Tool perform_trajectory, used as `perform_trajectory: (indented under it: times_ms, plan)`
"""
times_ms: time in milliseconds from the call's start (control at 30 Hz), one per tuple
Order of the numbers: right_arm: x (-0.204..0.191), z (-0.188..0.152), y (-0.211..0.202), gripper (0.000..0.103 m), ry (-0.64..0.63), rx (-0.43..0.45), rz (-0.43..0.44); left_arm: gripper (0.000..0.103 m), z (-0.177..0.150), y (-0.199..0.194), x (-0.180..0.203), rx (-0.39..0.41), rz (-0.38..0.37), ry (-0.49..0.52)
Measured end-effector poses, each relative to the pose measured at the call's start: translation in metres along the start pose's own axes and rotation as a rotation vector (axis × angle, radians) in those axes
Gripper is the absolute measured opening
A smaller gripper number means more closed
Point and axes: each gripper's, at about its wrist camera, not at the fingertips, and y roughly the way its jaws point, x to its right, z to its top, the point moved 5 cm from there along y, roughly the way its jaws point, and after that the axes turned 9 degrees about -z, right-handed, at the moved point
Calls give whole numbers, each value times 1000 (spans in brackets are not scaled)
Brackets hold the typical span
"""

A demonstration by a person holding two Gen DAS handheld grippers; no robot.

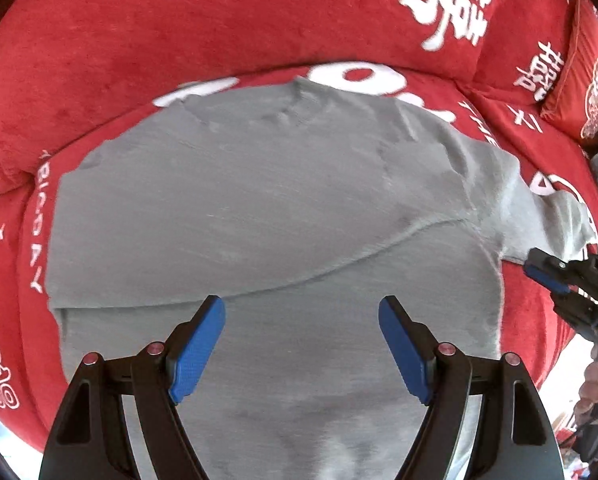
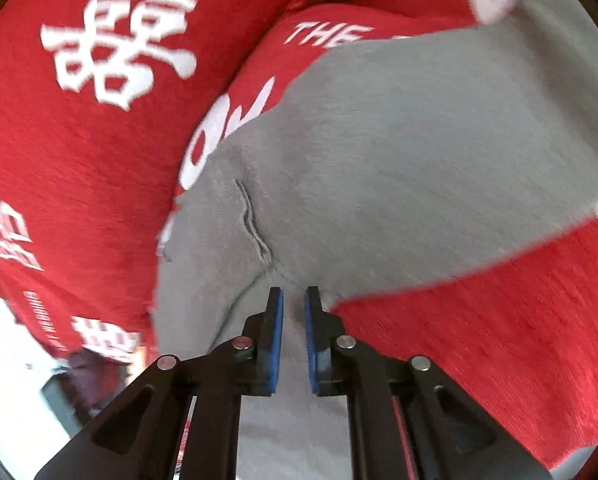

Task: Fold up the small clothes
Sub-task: 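Grasp the other sleeve with the right gripper and lift it across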

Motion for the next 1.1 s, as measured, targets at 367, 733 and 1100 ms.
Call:
perform_trajectory:
  times_ms: [367,733,1100]
  plan:
    - [104,23,-60,17,189,52,-43,80,11,35,82,-66,-30,107]
    - [181,77,-96,50,366,208,-44,80,31,56,122,-74,-36,143]
    - [173,105,-89,10,505,244,277,80,38,64,130,-73,-35,107]
